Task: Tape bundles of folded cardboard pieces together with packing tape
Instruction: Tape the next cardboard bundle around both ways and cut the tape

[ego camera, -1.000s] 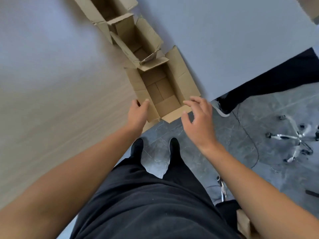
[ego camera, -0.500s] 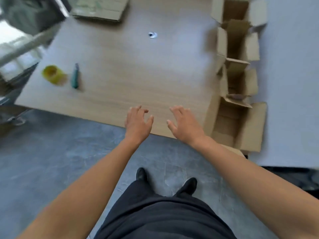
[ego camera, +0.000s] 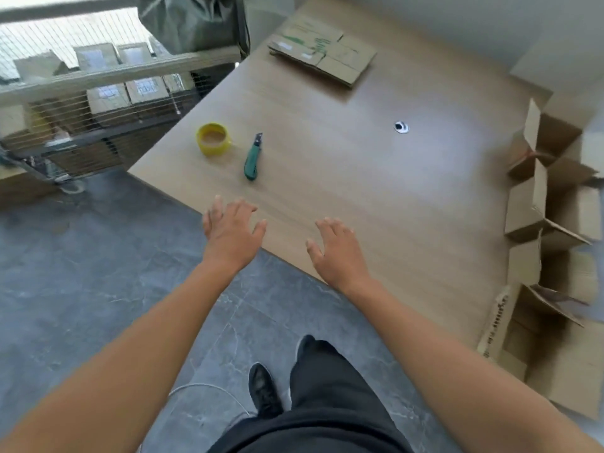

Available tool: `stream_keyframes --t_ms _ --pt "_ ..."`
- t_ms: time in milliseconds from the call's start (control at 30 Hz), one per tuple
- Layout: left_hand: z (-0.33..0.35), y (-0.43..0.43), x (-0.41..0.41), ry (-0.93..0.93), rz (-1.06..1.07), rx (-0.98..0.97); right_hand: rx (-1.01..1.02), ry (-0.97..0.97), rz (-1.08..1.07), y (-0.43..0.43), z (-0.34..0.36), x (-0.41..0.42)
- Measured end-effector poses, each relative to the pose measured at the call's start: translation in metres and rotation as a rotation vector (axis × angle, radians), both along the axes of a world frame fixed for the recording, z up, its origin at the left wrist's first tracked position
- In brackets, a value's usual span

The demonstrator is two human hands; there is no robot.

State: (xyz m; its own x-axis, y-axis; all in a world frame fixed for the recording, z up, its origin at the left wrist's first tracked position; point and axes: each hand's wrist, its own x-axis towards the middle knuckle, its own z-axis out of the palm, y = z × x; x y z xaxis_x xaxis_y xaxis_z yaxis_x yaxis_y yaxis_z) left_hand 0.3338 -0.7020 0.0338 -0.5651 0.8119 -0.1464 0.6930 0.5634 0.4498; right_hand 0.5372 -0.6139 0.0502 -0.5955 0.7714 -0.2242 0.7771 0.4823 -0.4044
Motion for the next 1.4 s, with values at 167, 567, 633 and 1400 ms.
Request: stream_keyframes --t_ms 167,567,633,1400 --pt "0.004 0.071 -0.060 0.035 -0.108 -0.020 0.046 -0.030 -0.038 0.051 -0.007 -0.051" --pt "0.013 0.260 -0.207 0.068 -0.173 -0.070 -0.018 0.093 -0.258 0.227 -0.013 -0.175" --pt "0.008 0.302 -0.226 0.076 -0.210 -0.058 -0.006 0.088 -0.275 0.257 -0.013 -0.187" --pt "-0.100 0.708 -0.363 -0.154 -0.275 -0.010 -0.004 -0.031 -0.947 0.616 -0.102 -0.290"
